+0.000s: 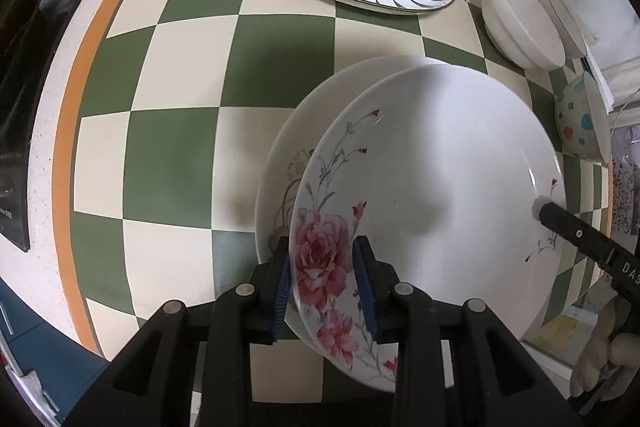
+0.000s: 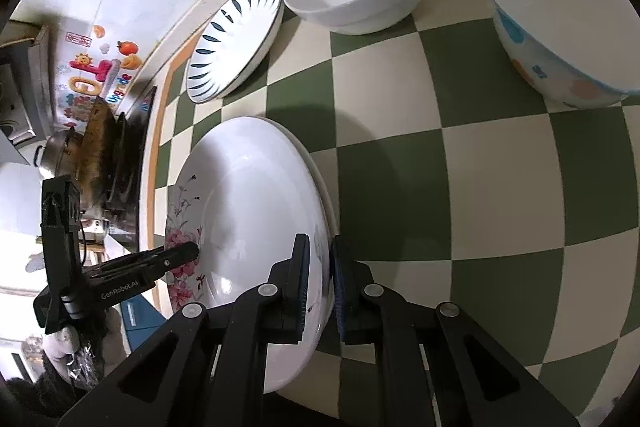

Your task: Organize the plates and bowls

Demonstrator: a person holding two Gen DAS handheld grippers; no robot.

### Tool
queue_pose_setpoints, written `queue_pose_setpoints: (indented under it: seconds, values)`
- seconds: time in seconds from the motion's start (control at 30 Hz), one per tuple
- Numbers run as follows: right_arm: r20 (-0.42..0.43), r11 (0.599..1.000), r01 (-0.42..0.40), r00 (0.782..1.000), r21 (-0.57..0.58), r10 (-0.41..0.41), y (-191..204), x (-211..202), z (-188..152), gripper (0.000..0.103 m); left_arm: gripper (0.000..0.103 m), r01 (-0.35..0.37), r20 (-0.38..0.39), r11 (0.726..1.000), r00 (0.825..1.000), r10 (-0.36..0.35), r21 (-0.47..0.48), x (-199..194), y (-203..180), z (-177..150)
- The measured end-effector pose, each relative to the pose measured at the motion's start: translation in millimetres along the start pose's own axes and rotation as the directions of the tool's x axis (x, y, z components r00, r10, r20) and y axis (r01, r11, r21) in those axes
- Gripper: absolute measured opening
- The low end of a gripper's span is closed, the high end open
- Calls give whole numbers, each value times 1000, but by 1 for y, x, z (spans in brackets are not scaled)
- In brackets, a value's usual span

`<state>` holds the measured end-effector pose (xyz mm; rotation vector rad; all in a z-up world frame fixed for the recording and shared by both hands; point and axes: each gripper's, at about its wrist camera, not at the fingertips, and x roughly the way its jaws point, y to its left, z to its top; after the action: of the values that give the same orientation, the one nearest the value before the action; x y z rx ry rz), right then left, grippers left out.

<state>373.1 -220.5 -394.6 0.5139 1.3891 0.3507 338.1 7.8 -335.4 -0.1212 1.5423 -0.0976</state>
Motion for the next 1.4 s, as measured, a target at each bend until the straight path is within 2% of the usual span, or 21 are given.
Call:
queue_pose_setpoints:
  seconds: [0.13, 0.3, 0.43, 0.53, 0.67, 0.7, 0.77, 0.83, 0.97, 1.1, 1.2, 1.27, 1.4]
  values:
    - [-5, 1000, -6, 1000, 29, 7, -2, -2, 1, 13, 27, -6, -16, 1000, 1000, 6, 2, 0, 1, 1]
    - [-35, 1000, 11, 999, 9, -11, 4, 3, 2, 15, 28, -24, -11, 1000, 1000, 25, 14, -10, 5, 0]
    - [-64, 1000, 27, 998, 15, -26, 6, 7, 2, 19, 28, -33, 16, 999, 999, 32, 13, -25, 10, -1]
    - [-64, 1000, -1, 998, 26, 3, 7, 1, 5, 20, 28, -21, 48, 1000, 999, 21, -4, -41, 14, 1]
    - [-48, 1000, 5, 999, 13, -4, 21, -14, 18, 22, 28, 12, 110, 1000, 994, -10, -16, -72, 16, 16]
    - [-36, 1000, 10, 999, 2, -10, 30, -20, 25, 24, 29, 21, 123, 1000, 992, -18, -18, -78, 15, 23]
    - [-21, 1000, -6, 1000, -22, 5, 46, -28, 41, 35, 32, 26, 154, 999, 988, -21, -32, -92, 22, 47]
    - [-8, 999, -18, 1000, -51, 17, 66, -32, 65, 40, 32, 29, 174, 998, 985, -19, -53, -97, 30, 74]
    - [24, 992, 26, 999, -126, -23, 104, -25, 131, 40, 32, 24, 180, 994, 984, -5, -103, -87, 42, 126]
    - [9, 983, 100, 995, -156, -100, 118, 4, 203, 40, 32, 39, 124, 988, 992, -20, -153, -57, 57, 169]
    - [-44, 978, 137, 988, -160, -145, 114, 35, 242, 40, 32, 50, 77, 982, 996, -37, -184, -33, 65, 190]
    - [-88, 975, 149, 982, -167, -165, 108, 58, 263, 40, 32, 57, 44, 980, 998, -50, -193, -17, 69, 201]
    - [-154, 970, 173, 968, -169, -200, 96, 87, 281, 40, 32, 41, -4, 983, 999, -43, -181, 6, 69, 217]
